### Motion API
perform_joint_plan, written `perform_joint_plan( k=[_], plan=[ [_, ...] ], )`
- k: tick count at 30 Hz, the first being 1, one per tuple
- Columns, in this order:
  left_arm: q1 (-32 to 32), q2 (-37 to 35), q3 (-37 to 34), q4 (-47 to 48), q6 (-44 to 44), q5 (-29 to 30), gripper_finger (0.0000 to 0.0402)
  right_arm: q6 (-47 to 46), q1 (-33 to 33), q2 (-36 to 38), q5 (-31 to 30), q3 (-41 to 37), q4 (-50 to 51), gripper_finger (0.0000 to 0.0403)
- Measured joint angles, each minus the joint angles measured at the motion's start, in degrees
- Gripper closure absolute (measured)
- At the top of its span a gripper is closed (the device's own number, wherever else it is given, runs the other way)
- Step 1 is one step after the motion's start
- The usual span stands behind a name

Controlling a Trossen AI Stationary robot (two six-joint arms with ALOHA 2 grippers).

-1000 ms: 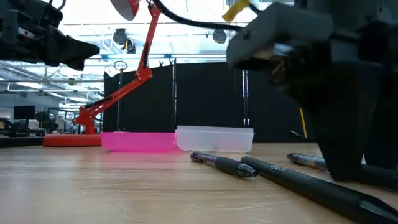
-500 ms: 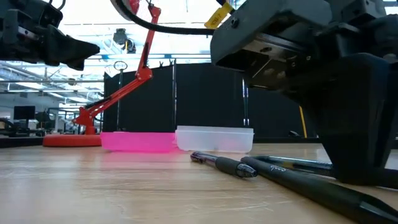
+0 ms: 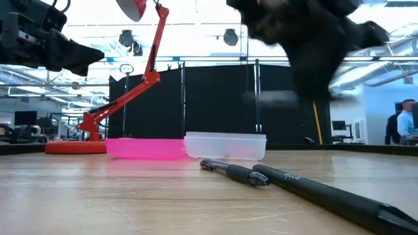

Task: Pick & place school supplies into a supply box
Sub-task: Put the right black pen into the supply box

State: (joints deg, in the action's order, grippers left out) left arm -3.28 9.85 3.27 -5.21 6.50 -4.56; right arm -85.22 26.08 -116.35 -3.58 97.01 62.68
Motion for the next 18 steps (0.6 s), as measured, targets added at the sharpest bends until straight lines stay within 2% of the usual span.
perform_joint_plan(
  k=[7, 13, 18],
  plan=[
    [0.0, 0.0, 0.0, 0.0, -1.2, -0.5, 0.0357, 4.9, -6.7, 8.9, -11.6, 0.0, -0.7, 0.0377],
    [0.0, 0.0, 0.0, -0.1, -0.8, -0.5, 0.0357, 12.3, -16.8, 9.1, -11.0, 0.0, -8.8, 0.0377],
    [0.0, 0.0, 0.0, -0.1, -0.8, -0.5, 0.0357, 20.3, -24.8, 5.8, -5.4, 0.1, -14.0, 0.0374]
  ],
)
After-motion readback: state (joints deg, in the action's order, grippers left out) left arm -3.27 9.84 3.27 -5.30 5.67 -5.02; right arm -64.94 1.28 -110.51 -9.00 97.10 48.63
